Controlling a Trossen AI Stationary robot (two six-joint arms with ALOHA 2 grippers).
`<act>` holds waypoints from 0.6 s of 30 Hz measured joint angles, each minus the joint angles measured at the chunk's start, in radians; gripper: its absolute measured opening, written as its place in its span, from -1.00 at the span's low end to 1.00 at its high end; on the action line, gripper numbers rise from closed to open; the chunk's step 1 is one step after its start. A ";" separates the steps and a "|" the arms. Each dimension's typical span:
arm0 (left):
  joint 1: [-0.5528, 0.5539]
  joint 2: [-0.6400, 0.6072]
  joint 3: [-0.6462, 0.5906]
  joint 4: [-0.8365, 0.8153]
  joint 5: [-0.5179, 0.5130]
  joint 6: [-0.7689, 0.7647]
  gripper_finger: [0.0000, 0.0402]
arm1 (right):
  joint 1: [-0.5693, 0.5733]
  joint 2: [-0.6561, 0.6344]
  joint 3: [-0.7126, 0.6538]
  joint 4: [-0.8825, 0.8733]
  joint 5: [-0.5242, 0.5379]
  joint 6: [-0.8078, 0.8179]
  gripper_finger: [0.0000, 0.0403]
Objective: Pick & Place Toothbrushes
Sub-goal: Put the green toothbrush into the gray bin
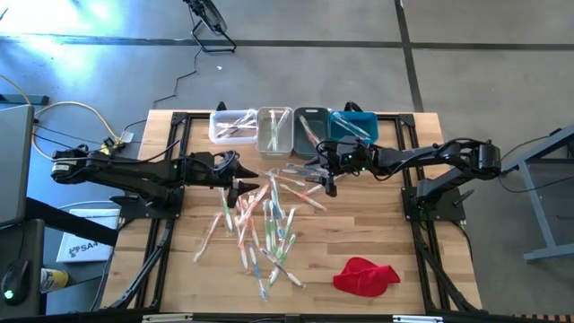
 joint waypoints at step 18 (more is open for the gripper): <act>0.000 0.000 0.001 -0.348 0.217 -0.688 -0.07 | 0.000 0.000 0.000 -0.002 0.000 0.000 0.22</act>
